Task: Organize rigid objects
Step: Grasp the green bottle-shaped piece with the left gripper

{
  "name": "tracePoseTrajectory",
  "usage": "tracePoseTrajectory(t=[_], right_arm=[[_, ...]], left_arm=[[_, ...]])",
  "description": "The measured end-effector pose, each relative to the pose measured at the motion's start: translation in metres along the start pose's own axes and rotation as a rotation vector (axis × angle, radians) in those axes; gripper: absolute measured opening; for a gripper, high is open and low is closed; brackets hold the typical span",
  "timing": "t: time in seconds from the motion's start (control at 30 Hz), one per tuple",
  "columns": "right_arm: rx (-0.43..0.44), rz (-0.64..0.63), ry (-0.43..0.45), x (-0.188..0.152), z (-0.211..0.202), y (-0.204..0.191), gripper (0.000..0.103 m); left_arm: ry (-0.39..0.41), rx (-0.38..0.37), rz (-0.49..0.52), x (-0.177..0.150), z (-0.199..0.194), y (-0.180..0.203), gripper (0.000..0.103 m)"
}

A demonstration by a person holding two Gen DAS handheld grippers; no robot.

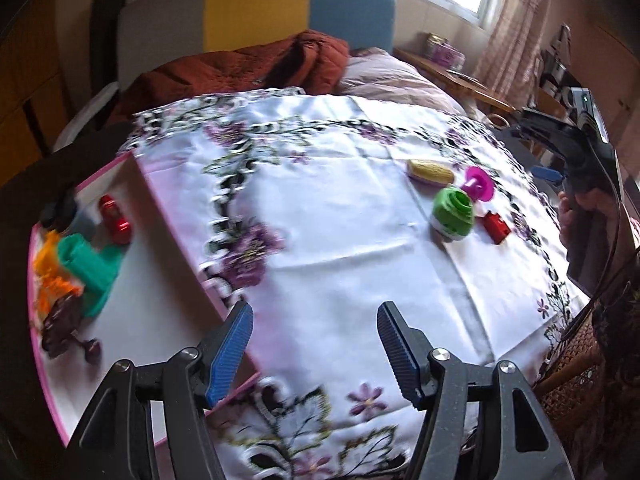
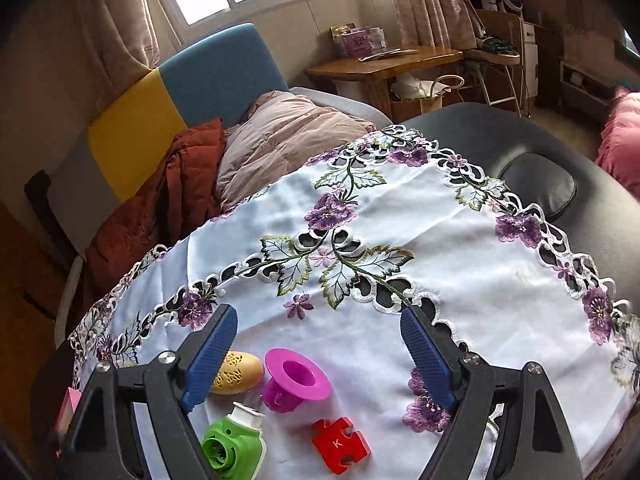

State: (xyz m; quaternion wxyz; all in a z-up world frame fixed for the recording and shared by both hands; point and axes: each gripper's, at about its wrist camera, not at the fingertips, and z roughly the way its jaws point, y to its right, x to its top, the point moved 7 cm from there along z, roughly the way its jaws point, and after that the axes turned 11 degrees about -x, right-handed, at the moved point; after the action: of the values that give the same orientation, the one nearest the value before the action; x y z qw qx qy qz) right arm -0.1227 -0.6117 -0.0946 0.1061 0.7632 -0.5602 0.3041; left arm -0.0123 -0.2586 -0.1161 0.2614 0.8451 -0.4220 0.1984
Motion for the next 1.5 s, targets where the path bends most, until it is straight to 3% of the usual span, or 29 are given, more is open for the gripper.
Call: tracePoseTrajectory(t=[0.23,0.33,0.5,0.87,0.9,0.97,1.07,1.37,1.5], right_arm=[[0.008,0.056,-0.013,0.003,0.001,0.01,0.086],[0.02,0.089,-0.02,0.005,0.002,0.015,0.086],[0.04,0.133,-0.049,0.004,0.006,0.021,0.086],[0.056,0.148,-0.079,0.004,0.014,0.022,0.087],[0.058,0.148,-0.083,0.004,0.015,0.022,0.087],[0.053,0.142,-0.088,0.003,0.016,0.022,0.087],[0.05,0.134,-0.095,0.002,0.019,0.021,0.087],[0.058,0.095,-0.152,-0.007,0.028,0.012,0.087],[0.061,0.098,-0.165,-0.01,0.03,0.012,0.087]], left_arm=[[-0.051,-0.11,0.137,0.032,0.044,0.057,0.067],[-0.069,-0.149,0.194,0.046,0.065,0.08,0.076],[-0.089,-0.186,0.276,0.066,0.097,0.109,0.08],[-0.152,-0.198,0.272,0.088,0.162,0.124,0.081],[-0.16,-0.196,0.263,0.088,0.167,0.123,0.08],[-0.174,-0.199,0.218,0.085,0.174,0.118,0.055],[-0.156,-0.224,0.155,0.081,0.169,0.108,0.054],[-0.021,-0.108,0.033,0.042,0.113,0.043,0.053],[0.023,-0.074,0.065,0.027,0.102,0.036,0.053]])
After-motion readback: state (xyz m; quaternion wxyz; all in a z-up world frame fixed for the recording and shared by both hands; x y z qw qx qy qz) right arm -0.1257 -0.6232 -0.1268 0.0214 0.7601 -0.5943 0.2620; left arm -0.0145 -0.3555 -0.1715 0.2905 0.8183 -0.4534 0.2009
